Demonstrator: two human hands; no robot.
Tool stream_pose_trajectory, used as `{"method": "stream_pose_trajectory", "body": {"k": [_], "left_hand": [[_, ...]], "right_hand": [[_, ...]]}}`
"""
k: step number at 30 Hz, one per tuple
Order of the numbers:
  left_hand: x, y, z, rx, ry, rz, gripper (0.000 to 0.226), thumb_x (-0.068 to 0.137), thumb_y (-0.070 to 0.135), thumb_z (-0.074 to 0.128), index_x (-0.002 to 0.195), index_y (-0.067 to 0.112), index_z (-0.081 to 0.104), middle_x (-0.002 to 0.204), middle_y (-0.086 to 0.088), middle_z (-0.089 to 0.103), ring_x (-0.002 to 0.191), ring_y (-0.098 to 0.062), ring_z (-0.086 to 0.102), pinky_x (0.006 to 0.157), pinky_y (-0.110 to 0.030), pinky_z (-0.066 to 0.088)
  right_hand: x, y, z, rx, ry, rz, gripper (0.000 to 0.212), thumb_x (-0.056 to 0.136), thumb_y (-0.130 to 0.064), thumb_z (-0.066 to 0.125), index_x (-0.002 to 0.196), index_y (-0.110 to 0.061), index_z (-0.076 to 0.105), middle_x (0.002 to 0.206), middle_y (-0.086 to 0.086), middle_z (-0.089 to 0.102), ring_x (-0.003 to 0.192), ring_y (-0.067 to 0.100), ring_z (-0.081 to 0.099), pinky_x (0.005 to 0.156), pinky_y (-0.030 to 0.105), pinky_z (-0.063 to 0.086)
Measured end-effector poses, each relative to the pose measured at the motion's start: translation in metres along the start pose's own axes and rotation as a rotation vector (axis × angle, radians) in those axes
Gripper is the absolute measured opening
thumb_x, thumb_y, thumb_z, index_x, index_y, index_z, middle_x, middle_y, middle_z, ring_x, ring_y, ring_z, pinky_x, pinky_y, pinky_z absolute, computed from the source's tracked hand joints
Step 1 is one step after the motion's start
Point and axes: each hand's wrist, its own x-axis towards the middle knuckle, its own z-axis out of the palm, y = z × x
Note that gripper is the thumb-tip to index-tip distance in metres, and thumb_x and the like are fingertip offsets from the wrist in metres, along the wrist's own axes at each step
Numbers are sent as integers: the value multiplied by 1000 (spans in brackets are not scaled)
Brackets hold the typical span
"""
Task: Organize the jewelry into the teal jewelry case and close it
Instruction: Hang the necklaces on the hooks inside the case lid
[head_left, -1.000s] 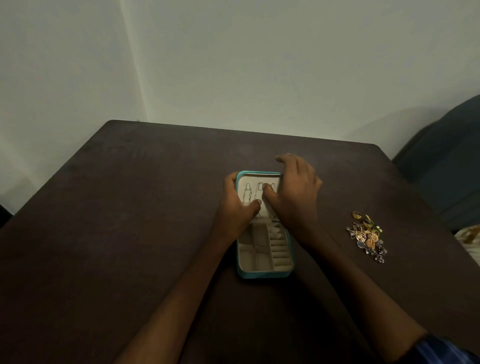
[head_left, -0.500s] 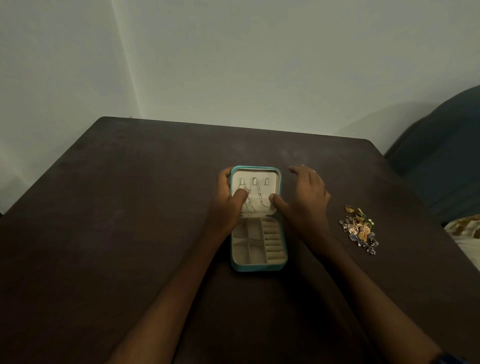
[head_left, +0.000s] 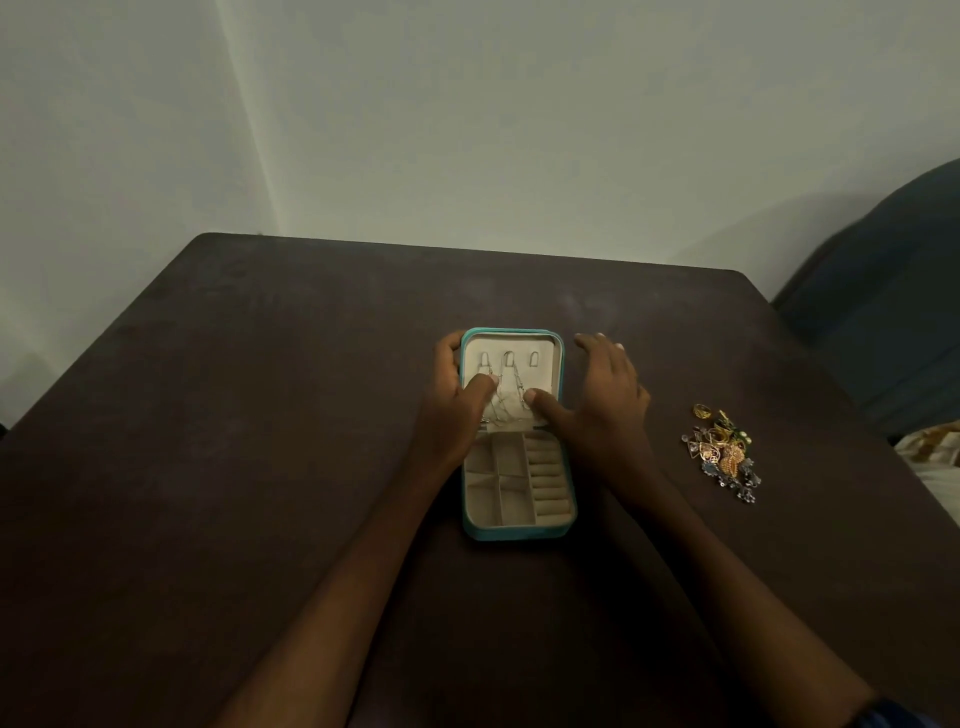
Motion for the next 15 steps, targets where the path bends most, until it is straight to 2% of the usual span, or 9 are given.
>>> {"method": "stream_pose_trajectory", "body": {"k": [3,8,11,15], "left_hand": [[1,-1,0,11,2,-9,41,90,0,48,126,18,39,111,-3,60,91,-14,67,70,-33,60],[1,-4,-1,42,28,2,42,86,2,51,124,18,41,114,-6,61,98,-17,65,79,-41,58],[2,-5,-1,60,29,-4,43,87,0,50,124,19,41,114,-6,61,97,-17,65,78,-39,58],[2,-3,0,41,11,-7,43,88,-1,49,126,17,39,112,-3,60,94,-14,65,72,-35,59]], "right_hand": [[2,0,2,-30,13,8,80,79,-42,68,142,-16,28,154,8,23,144,26,12,111,52,16],[-3,-1,9,-66,-21,-43,88,75,-46,70,144,-18,23,153,9,23,143,27,12,110,51,17],[-1,-1,8,-32,-24,-36,90,73,-49,71,144,-18,23,153,8,23,143,26,13,110,52,17],[5,-3,6,-12,25,6,81,79,-46,66,143,-16,26,152,8,26,143,26,15,111,51,18]]}}
